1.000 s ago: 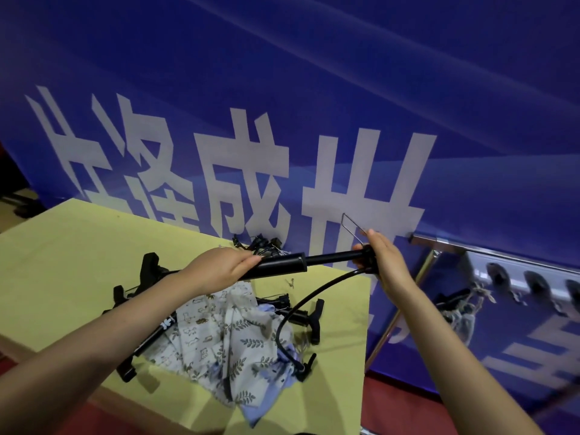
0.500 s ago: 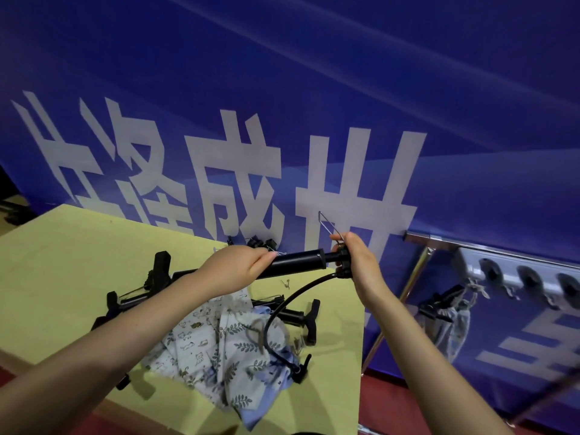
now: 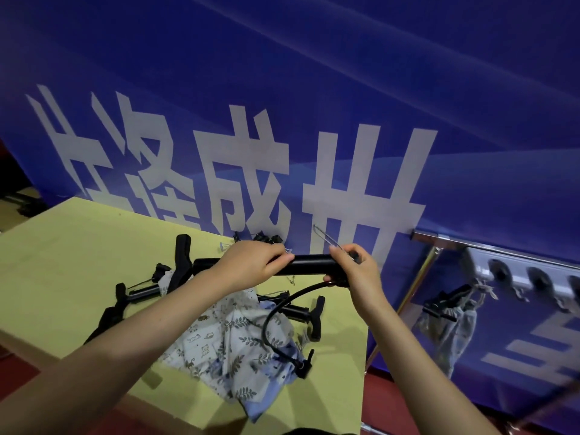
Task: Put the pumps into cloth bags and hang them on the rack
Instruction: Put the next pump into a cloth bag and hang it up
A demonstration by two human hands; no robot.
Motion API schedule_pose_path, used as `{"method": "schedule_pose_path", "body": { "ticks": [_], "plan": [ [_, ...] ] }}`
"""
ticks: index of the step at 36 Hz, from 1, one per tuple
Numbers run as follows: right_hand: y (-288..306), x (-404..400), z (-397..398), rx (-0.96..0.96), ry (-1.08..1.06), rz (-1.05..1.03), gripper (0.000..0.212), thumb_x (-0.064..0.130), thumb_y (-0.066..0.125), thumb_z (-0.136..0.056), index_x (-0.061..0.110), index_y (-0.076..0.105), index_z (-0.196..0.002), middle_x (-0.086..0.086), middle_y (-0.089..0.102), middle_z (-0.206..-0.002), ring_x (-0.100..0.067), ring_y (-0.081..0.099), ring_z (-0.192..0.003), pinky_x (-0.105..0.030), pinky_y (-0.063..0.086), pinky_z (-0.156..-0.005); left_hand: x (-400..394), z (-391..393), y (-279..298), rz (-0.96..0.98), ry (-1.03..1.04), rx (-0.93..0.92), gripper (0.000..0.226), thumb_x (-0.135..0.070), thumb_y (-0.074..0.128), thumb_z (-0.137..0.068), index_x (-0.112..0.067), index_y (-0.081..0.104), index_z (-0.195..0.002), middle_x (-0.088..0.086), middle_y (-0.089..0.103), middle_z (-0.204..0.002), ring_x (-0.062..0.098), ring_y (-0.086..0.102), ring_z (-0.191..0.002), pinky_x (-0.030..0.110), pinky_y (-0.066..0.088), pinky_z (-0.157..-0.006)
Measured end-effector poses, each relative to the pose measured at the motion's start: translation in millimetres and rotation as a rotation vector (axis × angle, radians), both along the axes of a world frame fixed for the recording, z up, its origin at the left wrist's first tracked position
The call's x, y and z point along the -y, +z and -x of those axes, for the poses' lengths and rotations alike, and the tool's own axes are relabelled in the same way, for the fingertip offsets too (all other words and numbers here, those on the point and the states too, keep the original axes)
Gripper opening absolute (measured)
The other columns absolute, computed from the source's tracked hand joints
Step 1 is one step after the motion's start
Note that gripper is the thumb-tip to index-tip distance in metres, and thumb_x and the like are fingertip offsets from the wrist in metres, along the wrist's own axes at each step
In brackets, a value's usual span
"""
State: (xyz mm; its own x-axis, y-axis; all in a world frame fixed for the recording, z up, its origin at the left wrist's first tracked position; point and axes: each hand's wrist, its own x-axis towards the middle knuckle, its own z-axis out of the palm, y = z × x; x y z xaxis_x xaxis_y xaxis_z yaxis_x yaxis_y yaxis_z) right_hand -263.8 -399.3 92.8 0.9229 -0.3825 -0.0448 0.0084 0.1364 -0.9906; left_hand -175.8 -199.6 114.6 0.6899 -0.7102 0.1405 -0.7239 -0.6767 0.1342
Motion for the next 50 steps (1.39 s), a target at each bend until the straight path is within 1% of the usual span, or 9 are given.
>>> {"method": "schedule_pose_path", "body": {
  "ticks": [8,18,23,25,29,34,42,47,50],
  "plan": [
    [-14,-7,-8,-0.01,-0.094,-0.078,0.018,0.019,0.064,-0.092,0.009,0.054,-0.08,-0.008,0.062,-0.075,-0.022,0.064,-0.054,-0.034,0.057,-0.059,-5,-5,-19,0.278,-0.012,-0.056,0.026,-0.031,0.048,-0.099,-0.02,0.063,-0.117,-0.006,0.057,-0.111,0.01,0.046,-0.109,0.026,0.039,-0.091],
    [-20,-17,-19,-0.07,-0.038,-0.253,0.016,0.018,0.065,-0.091,0.006,0.054,-0.089,-0.009,0.062,-0.077,-0.021,0.063,-0.053,-0.028,0.056,-0.052,-14,35,-45,0.672,0.014,0.117,0.024,-0.025,0.047,-0.09,-0.017,0.069,-0.086,-0.012,0.061,-0.085,0.005,0.052,-0.087,0.019,0.04,-0.079],
    [-21,-23,-24,-0.112,-0.116,-0.361,0.015,0.018,0.063,-0.092,0.008,0.052,-0.093,-0.011,0.062,-0.083,-0.019,0.063,-0.056,-0.029,0.056,-0.054,-2,61,-57,0.44,0.126,-0.638,0.019,-0.024,0.049,-0.099,-0.022,0.065,-0.107,-0.011,0.065,-0.102,-0.007,0.053,-0.068,0.022,0.049,-0.065],
    [-21,-24,-25,-0.145,-0.138,-0.424,0.018,0.018,0.063,-0.092,0.006,0.053,-0.101,-0.011,0.062,-0.087,-0.019,0.064,-0.063,-0.029,0.055,-0.055,1,65,-66,0.331,0.209,-0.944,0.038,-0.038,0.038,-0.102,-0.018,0.052,-0.131,0.0,0.061,-0.126,0.0,0.059,-0.083,0.024,0.053,-0.076],
    [-22,-25,-21,-0.189,-0.135,-0.534,0.016,0.019,0.061,-0.093,0.006,0.055,-0.102,-0.01,0.06,-0.09,-0.021,0.062,-0.077,-0.029,0.052,-0.059,0,50,-81,0.845,0.304,-1.391,0.076,-0.064,0.031,-0.09,-0.02,0.02,-0.151,0.011,0.045,-0.146,0.021,0.058,-0.117,0.034,0.053,-0.093],
    [-25,-35,-11,-0.241,-0.042,-0.664,0.011,0.018,0.058,-0.095,0.01,0.056,-0.087,-0.01,0.059,-0.087,-0.021,0.059,-0.083,-0.031,0.053,-0.065,17,32,-64,1.325,0.416,-1.16,0.073,-0.061,0.046,-0.082,-0.013,0.043,-0.137,0.007,0.066,-0.122,0.019,0.067,-0.106,0.046,0.048,-0.101],
    [-43,-26,-8,-0.413,0.031,-0.899,0.014,0.018,0.062,-0.093,0.006,0.056,-0.094,-0.015,0.058,-0.09,-0.026,0.06,-0.078,-0.029,0.059,-0.049,13,1,-27,1.946,0.498,-0.99,0.036,-0.037,0.049,-0.099,-0.013,0.049,-0.126,0.009,0.069,-0.116,0.026,0.07,-0.101,0.035,0.059,-0.081],
    [-63,-16,-5,-0.458,0.005,-0.661,0.017,0.021,0.059,-0.095,0.005,0.055,-0.093,-0.015,0.057,-0.092,-0.025,0.059,-0.082,-0.031,0.059,-0.057,-2,-16,-18,2.039,0.619,-0.958,0.014,-0.02,0.053,-0.099,-0.006,0.05,-0.099,0.006,0.058,-0.074,0.02,0.062,-0.072,0.031,0.057,-0.068],
    [-75,-18,-10,-0.492,0.03,0.067,0.049,0.048,0.053,-0.09,0.002,0.06,-0.105,-0.014,0.061,-0.097,-0.027,0.061,-0.082,-0.039,0.052,-0.072,0,-15,-24,1.989,0.663,-0.955,0.017,-0.019,0.052,-0.1,-0.006,0.045,-0.108,0.003,0.055,-0.073,0.016,0.059,-0.066,0.028,0.056,-0.062]
  ]
}}
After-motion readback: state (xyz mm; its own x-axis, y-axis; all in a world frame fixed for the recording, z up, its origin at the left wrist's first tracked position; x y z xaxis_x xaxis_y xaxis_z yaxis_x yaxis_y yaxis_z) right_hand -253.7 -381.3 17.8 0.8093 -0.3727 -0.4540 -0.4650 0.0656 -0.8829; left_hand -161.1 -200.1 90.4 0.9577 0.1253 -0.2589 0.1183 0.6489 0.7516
